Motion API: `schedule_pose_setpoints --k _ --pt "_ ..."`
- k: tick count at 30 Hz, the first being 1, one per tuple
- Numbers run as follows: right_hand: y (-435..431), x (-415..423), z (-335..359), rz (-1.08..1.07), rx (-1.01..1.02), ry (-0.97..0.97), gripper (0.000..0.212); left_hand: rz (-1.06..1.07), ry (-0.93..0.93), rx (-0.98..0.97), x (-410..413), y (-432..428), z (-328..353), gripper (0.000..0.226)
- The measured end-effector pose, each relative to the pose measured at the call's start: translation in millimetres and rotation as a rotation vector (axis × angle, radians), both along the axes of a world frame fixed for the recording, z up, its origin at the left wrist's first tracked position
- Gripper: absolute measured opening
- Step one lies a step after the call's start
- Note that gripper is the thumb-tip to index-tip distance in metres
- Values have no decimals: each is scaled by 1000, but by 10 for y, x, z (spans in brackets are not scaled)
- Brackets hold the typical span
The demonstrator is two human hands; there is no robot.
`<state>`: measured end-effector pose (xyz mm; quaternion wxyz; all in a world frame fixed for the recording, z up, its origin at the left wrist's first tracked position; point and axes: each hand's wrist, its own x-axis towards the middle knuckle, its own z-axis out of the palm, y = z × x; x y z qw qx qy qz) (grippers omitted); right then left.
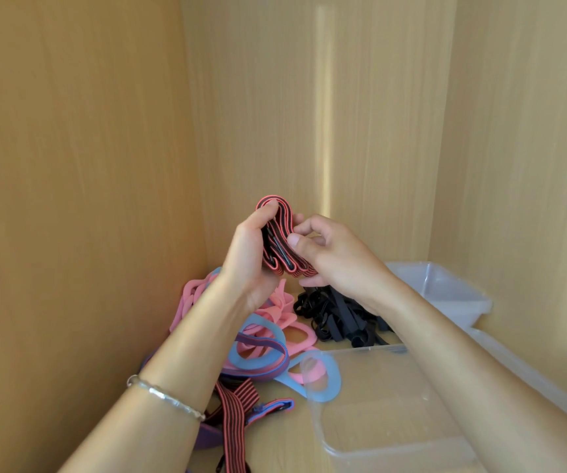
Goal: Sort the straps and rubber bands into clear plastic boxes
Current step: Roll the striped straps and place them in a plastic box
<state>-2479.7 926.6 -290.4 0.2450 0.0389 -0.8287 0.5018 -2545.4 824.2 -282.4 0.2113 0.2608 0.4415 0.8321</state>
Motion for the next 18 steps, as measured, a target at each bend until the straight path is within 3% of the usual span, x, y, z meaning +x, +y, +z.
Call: schedule_pose_setpoints --k 4,7,11,16,18 --pt "-54 -13 -16 -32 28 -10 14 75 37 -18 -14 39 -25 31" --pt "-78 -3 -25 -52 68 -63 48 151 64 -48 -57 63 -66 28" --pt "-90 100 17 8 242 -73 20 131 25 -80 -70 46 -67 50" --pt "-13 121 77 -102 315 -122 24 19 72 -80 -35 54 -48 54" --pt "22 146 103 -128 342 -132 23 -34 124 -105 -40 51 -56 45"
